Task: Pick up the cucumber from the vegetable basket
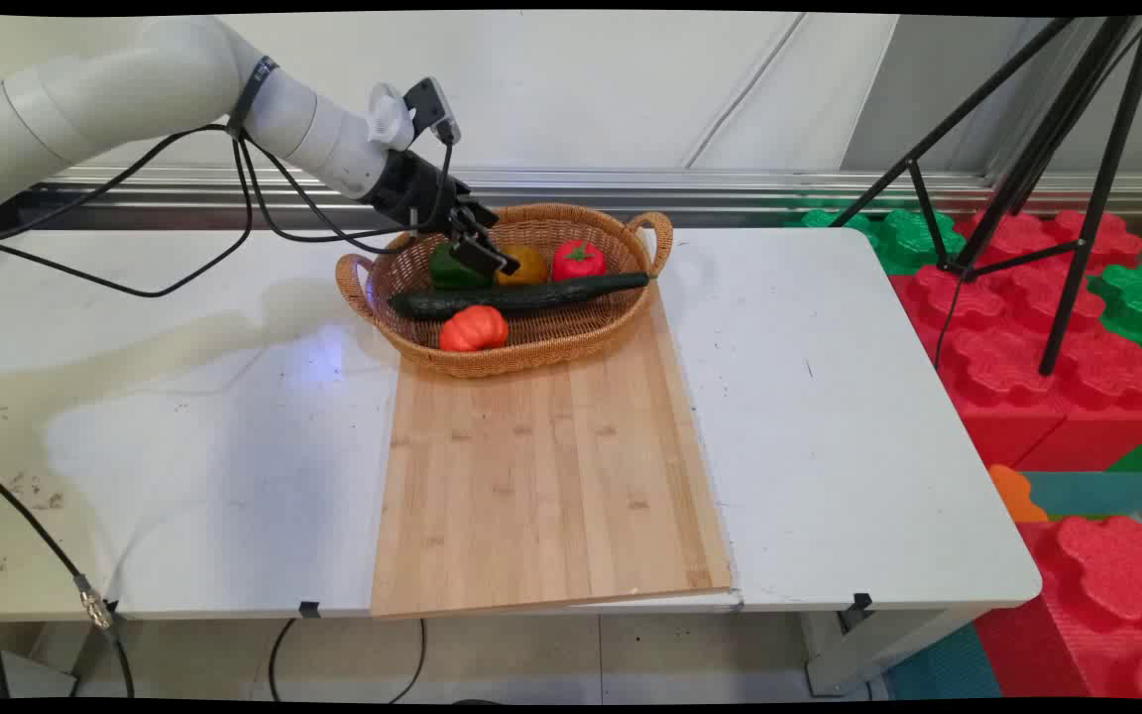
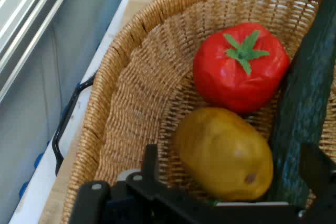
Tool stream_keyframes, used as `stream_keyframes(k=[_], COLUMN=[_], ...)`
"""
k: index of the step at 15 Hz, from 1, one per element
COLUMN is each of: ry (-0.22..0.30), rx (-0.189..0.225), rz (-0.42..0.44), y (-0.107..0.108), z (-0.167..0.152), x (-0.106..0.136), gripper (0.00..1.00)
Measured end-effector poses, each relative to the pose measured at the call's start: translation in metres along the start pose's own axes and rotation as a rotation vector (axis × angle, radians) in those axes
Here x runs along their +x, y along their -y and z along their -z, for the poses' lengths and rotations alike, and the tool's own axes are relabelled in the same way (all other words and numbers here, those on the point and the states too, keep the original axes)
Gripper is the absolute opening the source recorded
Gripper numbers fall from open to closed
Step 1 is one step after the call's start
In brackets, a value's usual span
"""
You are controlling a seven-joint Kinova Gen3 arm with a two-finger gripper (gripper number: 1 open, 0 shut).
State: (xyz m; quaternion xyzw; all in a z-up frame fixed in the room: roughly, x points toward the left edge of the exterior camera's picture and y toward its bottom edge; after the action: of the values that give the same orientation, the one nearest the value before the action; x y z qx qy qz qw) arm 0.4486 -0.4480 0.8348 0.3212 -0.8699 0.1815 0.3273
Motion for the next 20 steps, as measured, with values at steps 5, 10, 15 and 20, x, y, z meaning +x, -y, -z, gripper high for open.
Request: stream_keyframes(k=[5, 10, 15, 20], ry=[-0.012, -0.031, -0.052, -0.08], rx=[-0.011, -0.029, -0.057, -0.089], rz=[-0.008, -0.028, -0.054, -0.078], y=[0.002, 0.004, 0.002, -0.006], z=[0.006, 0.03, 0.066, 0.11], x=[0.002, 0.004, 0.003, 0.002], gripper=[1.0, 1.0, 1.0, 1.0])
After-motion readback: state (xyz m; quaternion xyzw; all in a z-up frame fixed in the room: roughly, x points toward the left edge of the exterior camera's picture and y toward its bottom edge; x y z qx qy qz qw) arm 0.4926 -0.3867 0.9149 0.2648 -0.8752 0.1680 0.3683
